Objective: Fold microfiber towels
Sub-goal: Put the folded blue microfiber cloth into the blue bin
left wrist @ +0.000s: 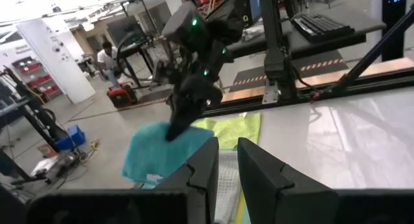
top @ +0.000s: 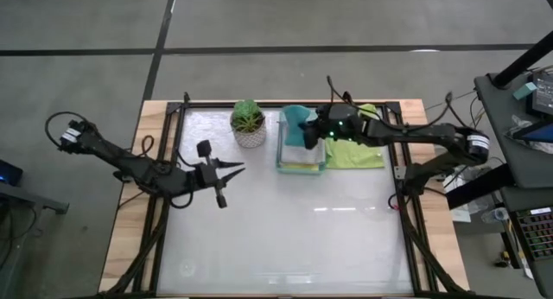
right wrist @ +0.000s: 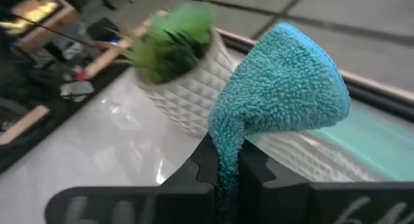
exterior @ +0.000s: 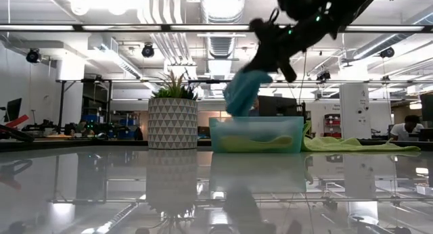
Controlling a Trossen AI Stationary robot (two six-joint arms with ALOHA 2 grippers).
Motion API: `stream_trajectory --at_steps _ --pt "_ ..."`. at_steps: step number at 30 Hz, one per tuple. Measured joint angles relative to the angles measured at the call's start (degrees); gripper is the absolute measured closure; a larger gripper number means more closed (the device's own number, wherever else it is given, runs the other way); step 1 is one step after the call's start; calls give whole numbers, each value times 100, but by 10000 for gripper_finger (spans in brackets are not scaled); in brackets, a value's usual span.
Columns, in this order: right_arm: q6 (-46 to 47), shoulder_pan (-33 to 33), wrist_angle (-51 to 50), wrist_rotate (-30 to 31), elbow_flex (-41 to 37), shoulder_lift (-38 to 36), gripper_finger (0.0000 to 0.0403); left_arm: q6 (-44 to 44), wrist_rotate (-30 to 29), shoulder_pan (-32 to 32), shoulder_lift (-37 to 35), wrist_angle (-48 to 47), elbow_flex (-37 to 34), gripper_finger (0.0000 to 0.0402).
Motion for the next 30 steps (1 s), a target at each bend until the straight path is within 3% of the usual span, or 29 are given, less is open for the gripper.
stream_trajectory --at_steps 11,22,30 --pt "641 -257 -14 300 -3 842 390 256 -330 -2 306 -6 -265 357" --pt "968 -246 -412 405 -3 878 390 254 -346 -2 129 -72 -327 357" --pt "950 -283 -1240 522 -3 878 390 247 -346 -2 134 -46 -330 357"
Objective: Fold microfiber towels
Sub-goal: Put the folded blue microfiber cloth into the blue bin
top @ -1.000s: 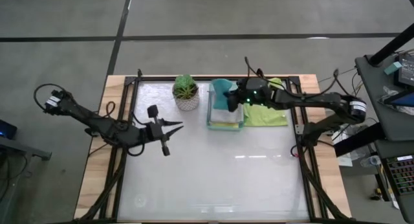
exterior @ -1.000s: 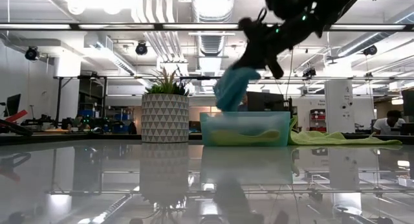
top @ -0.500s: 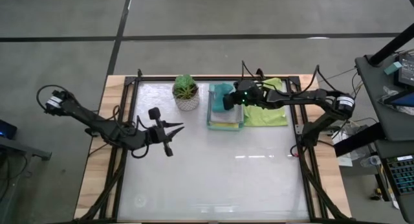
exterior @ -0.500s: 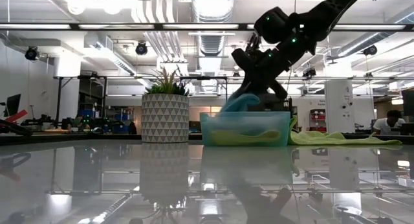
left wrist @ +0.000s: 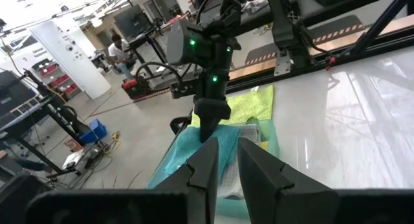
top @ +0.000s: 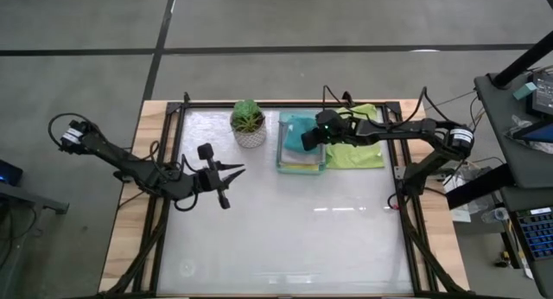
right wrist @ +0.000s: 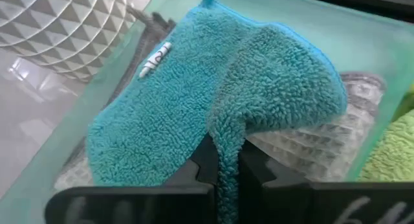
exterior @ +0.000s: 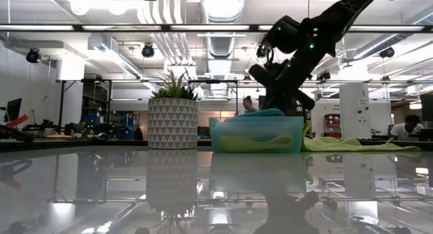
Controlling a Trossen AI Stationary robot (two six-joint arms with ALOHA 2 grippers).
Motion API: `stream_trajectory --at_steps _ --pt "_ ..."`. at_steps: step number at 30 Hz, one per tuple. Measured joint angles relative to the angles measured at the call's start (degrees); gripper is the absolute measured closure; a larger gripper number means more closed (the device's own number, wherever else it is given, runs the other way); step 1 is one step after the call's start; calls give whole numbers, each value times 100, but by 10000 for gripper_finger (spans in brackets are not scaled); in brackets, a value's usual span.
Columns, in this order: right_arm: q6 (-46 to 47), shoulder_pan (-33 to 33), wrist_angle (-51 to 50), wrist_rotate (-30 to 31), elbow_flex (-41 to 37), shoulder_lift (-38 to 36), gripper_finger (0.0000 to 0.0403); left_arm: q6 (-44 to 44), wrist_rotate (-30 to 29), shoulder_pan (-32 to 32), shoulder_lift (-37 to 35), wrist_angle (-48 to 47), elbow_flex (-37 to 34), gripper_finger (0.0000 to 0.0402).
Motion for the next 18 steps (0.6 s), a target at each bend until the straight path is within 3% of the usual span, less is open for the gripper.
stream_trajectory --at_steps 7,18 --pt "-123 -2 90 16 0 4 377 -13 0 0 2 9 0 357" --pt "-313 -51 -460 57 415 2 258 -13 2 -2 2 18 -24 357"
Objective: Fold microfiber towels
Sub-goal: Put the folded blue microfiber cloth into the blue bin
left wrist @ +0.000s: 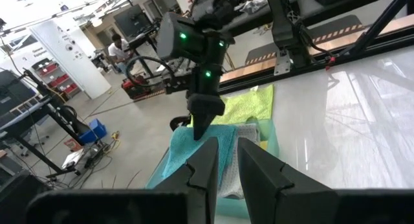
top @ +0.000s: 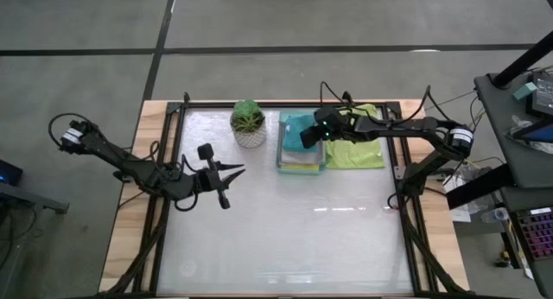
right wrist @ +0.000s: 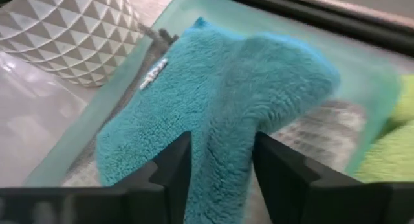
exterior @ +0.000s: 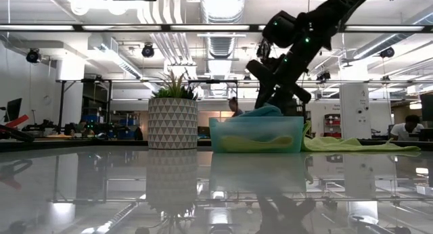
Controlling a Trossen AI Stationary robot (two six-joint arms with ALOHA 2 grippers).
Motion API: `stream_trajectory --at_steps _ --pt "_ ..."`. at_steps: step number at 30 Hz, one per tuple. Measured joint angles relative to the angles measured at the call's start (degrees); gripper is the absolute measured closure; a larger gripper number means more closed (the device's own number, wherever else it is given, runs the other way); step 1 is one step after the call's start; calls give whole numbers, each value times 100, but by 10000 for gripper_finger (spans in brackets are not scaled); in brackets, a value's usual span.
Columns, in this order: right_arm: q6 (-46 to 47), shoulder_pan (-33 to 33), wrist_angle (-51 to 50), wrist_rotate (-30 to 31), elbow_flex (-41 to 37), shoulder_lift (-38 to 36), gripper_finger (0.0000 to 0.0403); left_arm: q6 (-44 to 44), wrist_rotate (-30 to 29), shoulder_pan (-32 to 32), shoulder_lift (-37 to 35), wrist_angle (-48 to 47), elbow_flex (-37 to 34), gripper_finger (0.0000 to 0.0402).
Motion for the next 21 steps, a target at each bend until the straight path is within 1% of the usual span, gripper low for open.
stream_trajectory --at_steps 5,7,10,13,16,21 --pt "-243 -15 -1024 240 568 -2 229 -11 0 1 0 -2 0 357" --pt "-343 -4 -1329 282 770 -2 226 -13 0 2 0 -4 0 357" --pt "-484 109 -1360 416 950 -4 231 -13 0 2 0 -5 0 357" --pt "-684 295 -948 487 996 24 249 -14 1 2 0 5 0 357" --pt "-802 402 -361 493 890 121 279 -15 2 0 0 79 -11 357" --pt "-891 413 -119 534 854 498 338 -15 2 0 0 79 -18 357"
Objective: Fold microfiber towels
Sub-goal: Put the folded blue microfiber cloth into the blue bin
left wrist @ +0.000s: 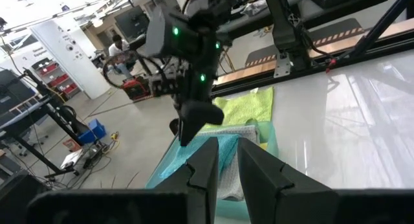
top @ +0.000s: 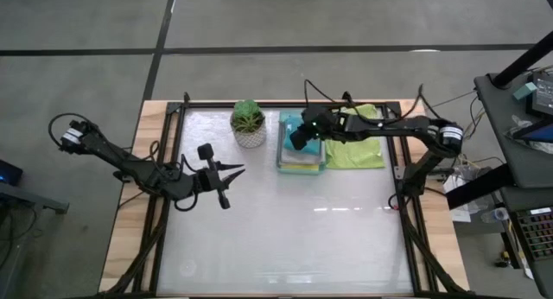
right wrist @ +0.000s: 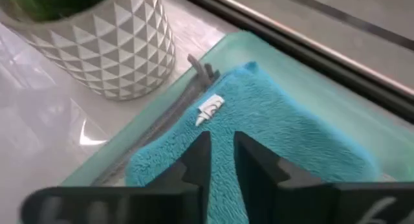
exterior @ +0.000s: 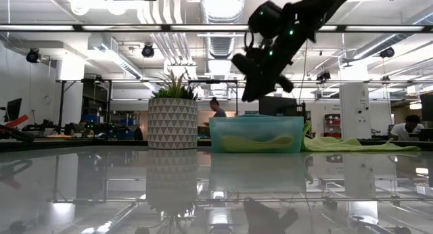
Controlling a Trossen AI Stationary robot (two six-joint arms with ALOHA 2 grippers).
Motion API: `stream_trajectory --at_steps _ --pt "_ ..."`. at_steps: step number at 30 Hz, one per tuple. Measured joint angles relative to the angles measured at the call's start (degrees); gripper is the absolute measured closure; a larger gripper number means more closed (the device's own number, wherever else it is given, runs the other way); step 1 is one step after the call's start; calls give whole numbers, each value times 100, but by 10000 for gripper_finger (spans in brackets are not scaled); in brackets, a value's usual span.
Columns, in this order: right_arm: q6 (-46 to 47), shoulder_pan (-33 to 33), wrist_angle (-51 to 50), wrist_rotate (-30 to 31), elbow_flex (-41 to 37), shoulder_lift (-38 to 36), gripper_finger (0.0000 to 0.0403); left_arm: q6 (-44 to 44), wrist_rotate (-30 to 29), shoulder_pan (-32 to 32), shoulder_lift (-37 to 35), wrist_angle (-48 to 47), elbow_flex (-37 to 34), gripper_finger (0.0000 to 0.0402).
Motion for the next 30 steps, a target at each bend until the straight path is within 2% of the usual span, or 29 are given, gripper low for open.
stream_trajectory --at_steps 6,17,22,30 --pt "-108 93 159 -31 32 642 390 13 2 0 0 0 0 357" --pt "-164 217 28 -52 15 1087 394 28 2 0 1 2 -2 357" --pt "-216 236 7 -56 13 1030 394 28 2 0 1 3 -2 357" --pt "-326 387 26 0 22 461 394 32 10 0 2 -7 -2 357"
